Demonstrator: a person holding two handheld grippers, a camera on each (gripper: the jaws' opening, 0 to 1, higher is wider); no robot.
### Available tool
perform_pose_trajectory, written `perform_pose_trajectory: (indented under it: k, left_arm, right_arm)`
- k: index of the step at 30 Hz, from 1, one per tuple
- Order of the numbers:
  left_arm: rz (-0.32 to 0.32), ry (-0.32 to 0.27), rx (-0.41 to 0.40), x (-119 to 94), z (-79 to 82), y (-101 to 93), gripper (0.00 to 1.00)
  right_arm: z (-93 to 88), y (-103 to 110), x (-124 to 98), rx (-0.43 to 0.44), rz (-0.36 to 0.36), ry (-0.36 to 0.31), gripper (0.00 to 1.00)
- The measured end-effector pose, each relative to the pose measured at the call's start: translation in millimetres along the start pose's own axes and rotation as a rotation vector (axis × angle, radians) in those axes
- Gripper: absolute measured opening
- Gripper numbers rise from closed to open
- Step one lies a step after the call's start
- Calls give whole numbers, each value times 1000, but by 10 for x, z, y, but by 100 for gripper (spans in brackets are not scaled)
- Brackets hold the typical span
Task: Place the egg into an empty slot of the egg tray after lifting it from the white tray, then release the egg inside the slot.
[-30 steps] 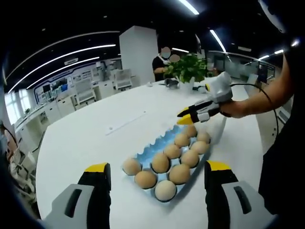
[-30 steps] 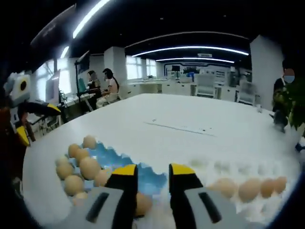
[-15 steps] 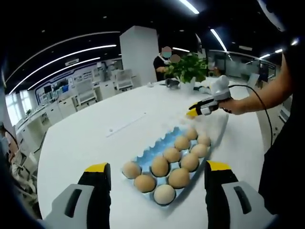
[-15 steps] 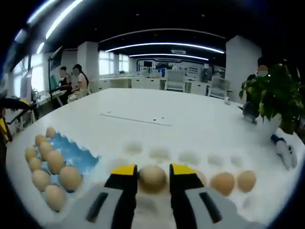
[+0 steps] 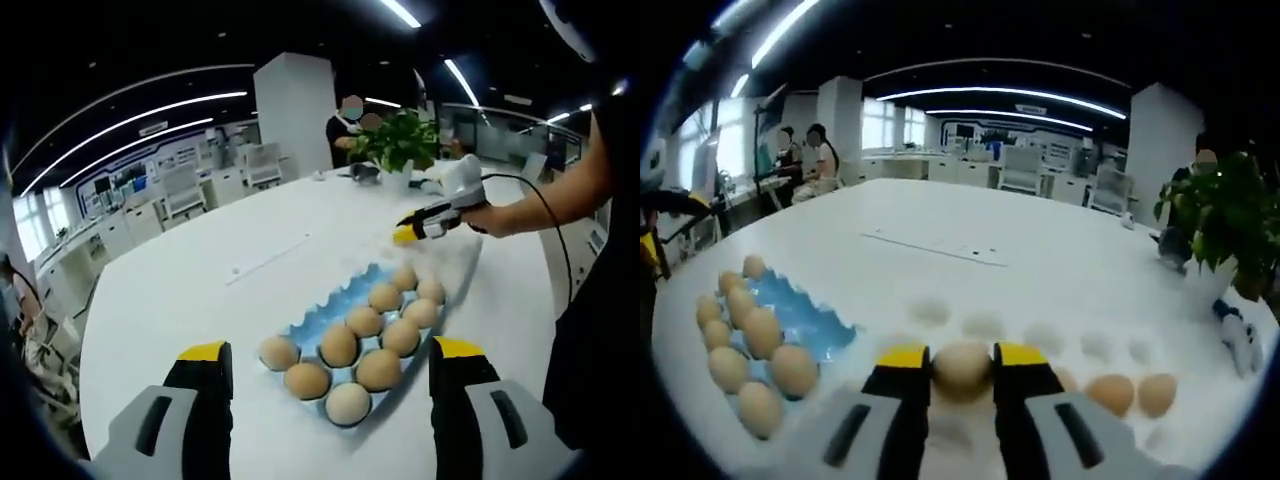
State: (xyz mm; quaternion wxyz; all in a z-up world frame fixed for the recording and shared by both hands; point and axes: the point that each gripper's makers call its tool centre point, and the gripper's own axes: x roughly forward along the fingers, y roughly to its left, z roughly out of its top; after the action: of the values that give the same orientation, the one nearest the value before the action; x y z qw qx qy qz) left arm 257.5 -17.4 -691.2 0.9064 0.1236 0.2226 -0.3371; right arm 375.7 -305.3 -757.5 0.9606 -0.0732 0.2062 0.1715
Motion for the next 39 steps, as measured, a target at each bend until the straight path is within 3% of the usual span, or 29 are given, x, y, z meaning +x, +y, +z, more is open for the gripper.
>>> perform_pose_trajectory:
  k: [7, 20, 33, 39]
  left_arm:
    - [-6, 2, 0, 19, -19, 25, 80]
    - [-9, 2, -2, 25, -43, 57, 80]
    - [0, 0, -7, 4, -58, 81, 80]
    - [-1, 2, -7, 3, -67, 78, 80]
  right_arm:
    - [173, 83, -39, 13, 15, -42, 23]
    - [276, 126, -43, 12, 27, -63, 23]
    - [236, 70, -102, 15, 18, -54, 22]
    - [438, 329, -68, 9, 82, -93, 22]
